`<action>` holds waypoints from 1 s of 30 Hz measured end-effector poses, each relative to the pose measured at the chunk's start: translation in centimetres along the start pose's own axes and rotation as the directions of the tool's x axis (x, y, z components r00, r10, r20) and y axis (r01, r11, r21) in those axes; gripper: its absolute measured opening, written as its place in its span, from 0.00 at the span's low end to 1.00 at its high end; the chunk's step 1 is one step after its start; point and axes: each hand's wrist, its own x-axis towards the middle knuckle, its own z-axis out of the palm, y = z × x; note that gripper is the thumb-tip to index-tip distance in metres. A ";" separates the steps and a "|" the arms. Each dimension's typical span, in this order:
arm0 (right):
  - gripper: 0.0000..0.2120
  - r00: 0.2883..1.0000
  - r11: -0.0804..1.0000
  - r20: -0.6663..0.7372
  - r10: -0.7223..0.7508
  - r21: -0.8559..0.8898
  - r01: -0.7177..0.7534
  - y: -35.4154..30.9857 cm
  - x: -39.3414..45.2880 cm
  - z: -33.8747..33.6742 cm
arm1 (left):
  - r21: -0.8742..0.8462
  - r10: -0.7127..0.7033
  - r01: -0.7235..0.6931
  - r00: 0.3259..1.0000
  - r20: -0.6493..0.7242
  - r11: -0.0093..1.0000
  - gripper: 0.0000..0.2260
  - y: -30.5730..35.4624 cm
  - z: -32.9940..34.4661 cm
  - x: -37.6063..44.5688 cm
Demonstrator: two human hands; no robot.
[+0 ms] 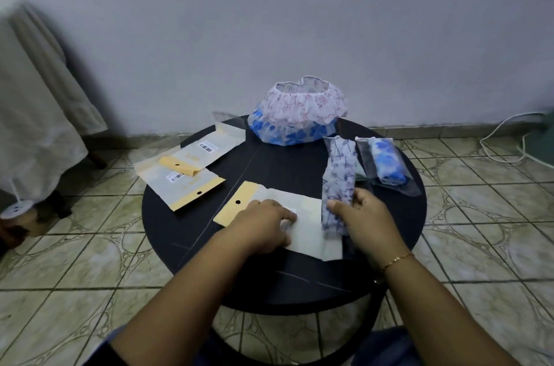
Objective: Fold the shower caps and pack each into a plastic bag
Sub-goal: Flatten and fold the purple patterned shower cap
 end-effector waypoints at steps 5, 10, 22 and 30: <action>0.05 0.981 0.948 -0.051 0.188 0.271 -0.167 2.0 -1.7 -0.5 | -0.134 -0.017 0.014 1.000 -0.021 0.991 0.22 -0.3 0.0 0.0; 0.06 0.961 0.815 -0.055 0.273 0.544 -0.200 2.7 -3.7 0.3 | -0.339 -0.120 -0.006 0.929 -0.349 0.941 0.15 4.8 2.6 -4.1; 0.05 0.936 0.690 -0.084 0.341 0.699 -0.189 2.1 -5.3 0.5 | 0.126 0.294 -0.268 0.815 -0.500 0.955 0.02 3.2 6.3 -6.7; 0.18 0.958 0.844 0.098 0.269 0.455 -0.284 1.9 -5.7 -0.7 | 0.159 0.255 -0.206 0.872 -0.418 0.966 0.17 2.4 5.8 -5.8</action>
